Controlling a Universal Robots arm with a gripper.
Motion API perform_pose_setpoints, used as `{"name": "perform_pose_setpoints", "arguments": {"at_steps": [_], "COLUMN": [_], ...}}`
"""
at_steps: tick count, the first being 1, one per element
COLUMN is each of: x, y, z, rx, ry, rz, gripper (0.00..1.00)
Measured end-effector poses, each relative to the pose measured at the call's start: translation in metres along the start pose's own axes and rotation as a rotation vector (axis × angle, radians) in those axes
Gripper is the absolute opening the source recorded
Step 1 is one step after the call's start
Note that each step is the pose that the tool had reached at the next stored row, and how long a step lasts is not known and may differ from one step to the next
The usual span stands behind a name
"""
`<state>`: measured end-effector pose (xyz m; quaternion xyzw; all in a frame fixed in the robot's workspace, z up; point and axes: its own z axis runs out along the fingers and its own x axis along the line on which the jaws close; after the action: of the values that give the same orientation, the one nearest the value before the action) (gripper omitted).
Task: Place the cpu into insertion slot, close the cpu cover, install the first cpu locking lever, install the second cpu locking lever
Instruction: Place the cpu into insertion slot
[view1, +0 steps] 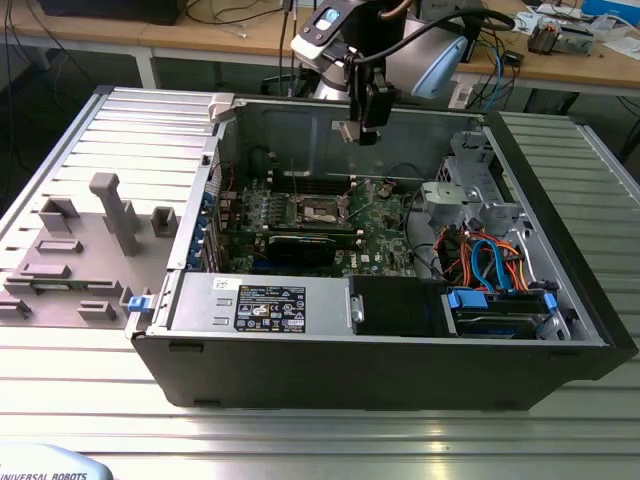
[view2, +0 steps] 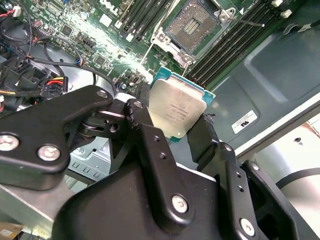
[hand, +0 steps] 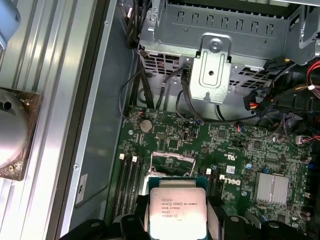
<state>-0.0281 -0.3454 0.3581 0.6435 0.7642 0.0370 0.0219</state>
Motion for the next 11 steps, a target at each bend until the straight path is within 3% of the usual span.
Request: {"name": "perform_pose_setpoints", "arguments": {"at_steps": [11], "x": [0.0001], "y": [-0.0013], "z": [0.0040], "rx": [0.0000], "ry": [-0.0001], "rz": [0.000], "gripper": [0.54]}}
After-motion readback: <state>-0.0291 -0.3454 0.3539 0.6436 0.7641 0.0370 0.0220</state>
